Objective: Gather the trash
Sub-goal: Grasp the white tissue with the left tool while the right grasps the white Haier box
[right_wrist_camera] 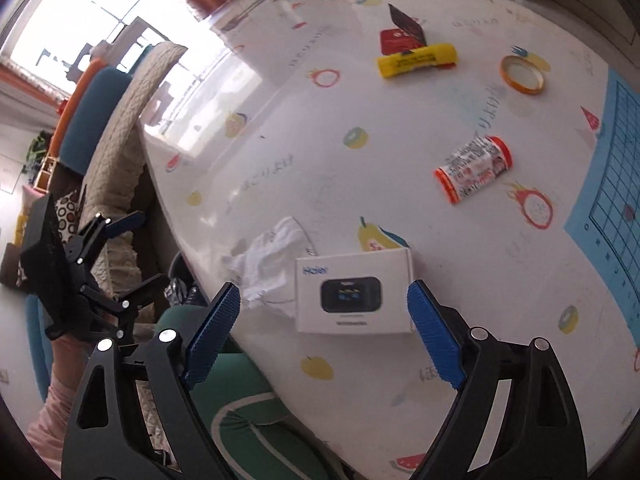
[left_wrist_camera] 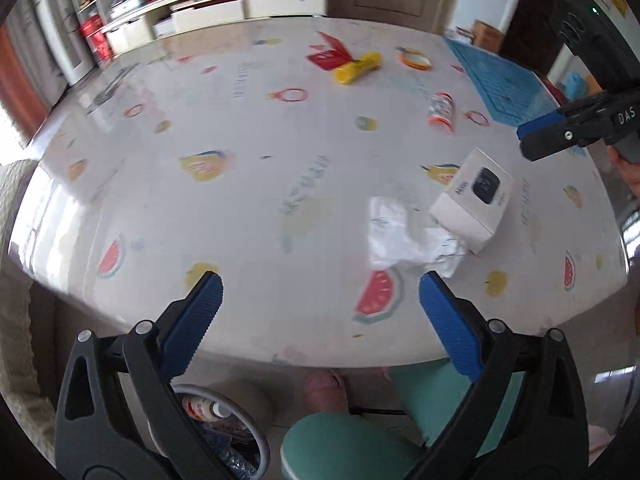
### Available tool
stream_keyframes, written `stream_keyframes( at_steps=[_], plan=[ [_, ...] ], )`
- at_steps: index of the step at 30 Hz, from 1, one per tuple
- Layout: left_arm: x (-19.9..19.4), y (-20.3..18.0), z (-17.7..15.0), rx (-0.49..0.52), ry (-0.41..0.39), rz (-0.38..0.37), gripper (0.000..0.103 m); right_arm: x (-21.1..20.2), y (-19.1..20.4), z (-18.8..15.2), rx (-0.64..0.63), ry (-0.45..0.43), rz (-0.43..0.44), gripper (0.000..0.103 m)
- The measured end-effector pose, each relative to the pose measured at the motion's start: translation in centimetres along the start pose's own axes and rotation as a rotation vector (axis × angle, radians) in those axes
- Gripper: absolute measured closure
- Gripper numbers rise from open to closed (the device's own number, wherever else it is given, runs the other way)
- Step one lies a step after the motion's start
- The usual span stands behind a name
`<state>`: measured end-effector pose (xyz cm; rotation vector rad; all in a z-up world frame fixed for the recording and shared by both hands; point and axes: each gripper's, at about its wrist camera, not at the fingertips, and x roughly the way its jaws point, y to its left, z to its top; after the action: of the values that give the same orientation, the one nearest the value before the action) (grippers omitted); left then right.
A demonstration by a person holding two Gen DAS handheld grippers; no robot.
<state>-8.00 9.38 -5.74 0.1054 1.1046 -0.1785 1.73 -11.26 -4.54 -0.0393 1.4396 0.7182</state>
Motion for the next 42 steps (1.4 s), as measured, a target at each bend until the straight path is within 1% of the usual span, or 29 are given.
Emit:
stream_keyframes(
  at_steps=[2,4,5,10,13,16,17,19,21,22,24,25,26,28,29,32,35,37,40,41,42],
  plan=[
    [1.0,-1.5,0.6,0.046,0.029,-0.001,0.007,0.5,-0.8,-0.6,-0.003,0.012,-0.032,0.016],
    [1.8,-2.4,1.0,0.068,0.049,-0.017,0.007,1.1,-1.0,-1.0,-0.012,0.015,-0.062,0.015],
    [2.2,-2.8,1.3,0.072,0.057,-0.021,0.007,1.2,-1.3,-1.1,-0.016,0.017,-0.068,0.015],
    [3.8,-4.4,1.7,0.126,0.082,-0.058,0.007,2.8,-0.2,-0.9,-0.063,0.045,-0.068,0.015],
    [5.0,-4.7,1.7,0.137,0.106,-0.064,0.007,3.6,0.3,-0.6,-0.08,0.061,-0.074,0.015],
    [6.4,-4.8,1.8,0.132,0.132,-0.072,0.007,4.6,0.4,-0.4,-0.091,0.08,-0.133,0.014],
    [6.8,-5.0,1.8,0.135,0.133,-0.066,0.007,4.9,0.4,-0.4,-0.1,0.081,-0.14,0.014],
    [7.2,-5.2,1.9,0.144,0.126,-0.06,0.012,4.9,0.4,-0.3,-0.108,0.082,-0.14,0.013],
    [7.7,-5.2,2.0,0.141,0.131,-0.081,0.029,4.8,0.3,-0.2,-0.1,0.075,-0.136,0.014],
    [8.0,-5.2,2.2,0.135,0.136,-0.084,0.033,4.8,0.1,-0.2,-0.091,0.076,-0.139,0.014],
    [8.5,-5.1,2.3,0.129,0.143,-0.079,0.06,4.7,-0.3,-0.1,-0.074,0.076,-0.151,0.014],
    [8.9,-4.9,2.4,0.122,0.151,-0.081,0.068,4.7,-0.3,-0.3,-0.062,0.074,-0.155,0.014],
    [9.1,-4.8,2.4,0.111,0.159,-0.097,0.082,4.6,-0.5,-0.2,-0.044,0.07,-0.152,0.014],
    [9.0,-4.6,2.6,0.108,0.148,-0.096,0.088,4.3,-1.4,-0.2,0.012,0.062,-0.129,0.014],
    [9.1,-4.4,2.7,0.105,0.151,-0.104,0.096,4.0,-1.5,-0.1,0.024,0.056,-0.13,0.014],
    [9.1,-4.0,2.8,0.089,0.149,-0.11,0.098,3.6,-1.0,0.0,-0.017,0.053,-0.137,0.014],
    [8.9,-3.4,3.0,0.071,0.142,-0.117,0.1,3.4,0.0,0.2,-0.126,0.072,-0.145,0.014],
    [8.7,-3.1,3.2,0.066,0.137,-0.116,0.1,3.6,0.5,0.2,-0.205,0.093,-0.165,0.014],
    [8.5,-2.7,3.5,0.057,0.129,-0.112,0.1,3.8,1.3,-0.1,-0.319,0.114,-0.16,0.014],
    [8.6,-2.7,3.6,0.058,0.13,-0.111,0.095,3.8,1.4,-0.3,-0.35,0.118,-0.156,0.014],
    [8.5,-2.7,3.5,0.058,0.134,-0.116,0.064,3.9,1.7,-0.4,-0.392,0.124,-0.154,0.014]
  ],
)
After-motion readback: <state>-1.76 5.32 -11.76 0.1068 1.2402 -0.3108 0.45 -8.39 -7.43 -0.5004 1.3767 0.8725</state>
